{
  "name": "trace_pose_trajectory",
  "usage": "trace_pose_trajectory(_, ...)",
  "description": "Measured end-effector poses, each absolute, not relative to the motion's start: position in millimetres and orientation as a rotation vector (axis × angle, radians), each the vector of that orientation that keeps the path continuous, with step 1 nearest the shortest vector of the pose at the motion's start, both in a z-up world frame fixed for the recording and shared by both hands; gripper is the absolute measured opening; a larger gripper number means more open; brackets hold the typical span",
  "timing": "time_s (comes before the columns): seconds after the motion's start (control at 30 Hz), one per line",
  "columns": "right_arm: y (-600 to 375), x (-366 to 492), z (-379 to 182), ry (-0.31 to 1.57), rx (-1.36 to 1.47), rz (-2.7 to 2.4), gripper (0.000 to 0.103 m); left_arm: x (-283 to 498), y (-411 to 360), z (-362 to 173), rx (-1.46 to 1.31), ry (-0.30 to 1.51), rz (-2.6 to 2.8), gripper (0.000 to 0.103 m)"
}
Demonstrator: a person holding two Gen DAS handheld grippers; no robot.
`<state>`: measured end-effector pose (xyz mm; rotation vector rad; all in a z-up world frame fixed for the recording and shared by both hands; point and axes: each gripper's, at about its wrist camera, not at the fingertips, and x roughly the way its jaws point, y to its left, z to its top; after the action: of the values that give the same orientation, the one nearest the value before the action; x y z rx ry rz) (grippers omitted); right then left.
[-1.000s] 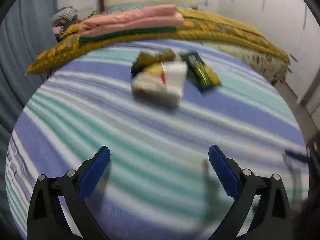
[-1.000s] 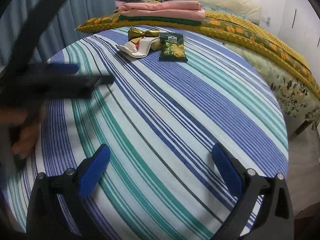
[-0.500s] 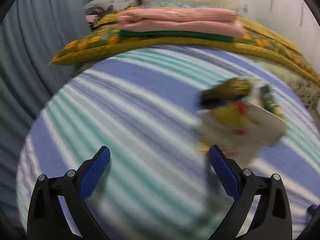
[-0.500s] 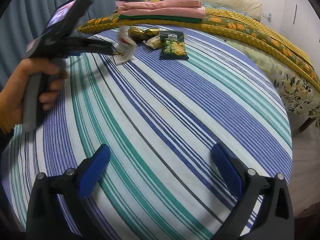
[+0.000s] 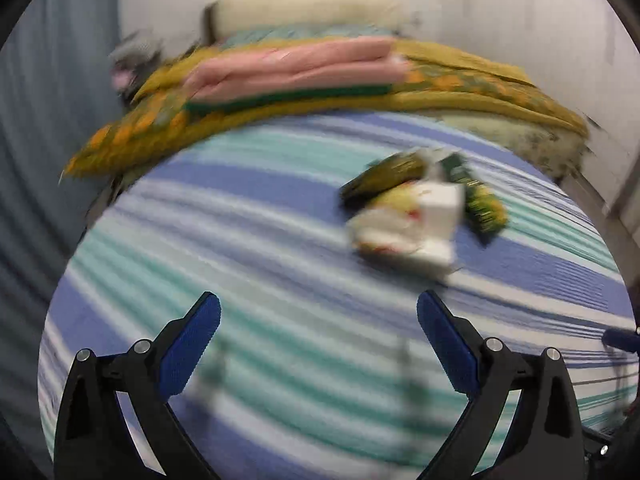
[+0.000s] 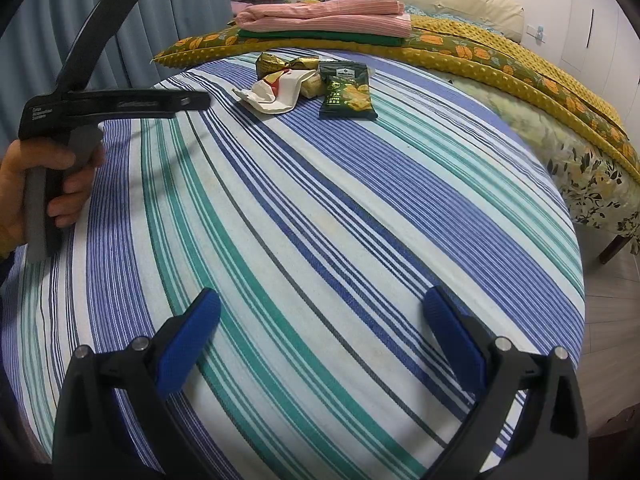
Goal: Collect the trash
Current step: 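Grasp the white paper cup and wrapper with the left gripper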
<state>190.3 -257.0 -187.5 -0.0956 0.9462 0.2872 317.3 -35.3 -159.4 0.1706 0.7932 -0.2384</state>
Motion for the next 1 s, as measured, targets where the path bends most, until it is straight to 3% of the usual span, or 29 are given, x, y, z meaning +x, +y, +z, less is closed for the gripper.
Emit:
trace_pose_trajectory(0.3, -257, 191, -187, 0.946, -0.096, 0.287, 0.098, 346, -73, -170, 0.312, 0.803, -0.352, 0.093)
trace_pose_trajectory(0.7, -258, 191, -187, 0.947, -0.095, 0.286, 0.098, 412, -67, -176, 0.158, 0.906, -0.443, 0.091)
trace_pose_trajectory(0.8, -257, 191, -187, 0.947, -0.095, 0.286, 0.098, 414, -74, -180, 0.191, 0.919, -0.506, 0.082)
trace_pose_trajectory(0.87, -257, 191, -186, 0.947, -0.095, 0.287, 0.098, 411, -71, -180, 0.158, 0.923, -0.558, 0.07)
trace_pose_trajectory(0.9, -257, 191, -187, 0.947, -0.095, 0.287, 0.098, 407, -69, -179, 0.156, 0.923, -0.564, 0.057)
trace_pose_trajectory(1.0, -257, 191, -187, 0.947, -0.095, 0.286, 0.099, 395, -61, -177, 0.132, 0.937, -0.593, 0.053)
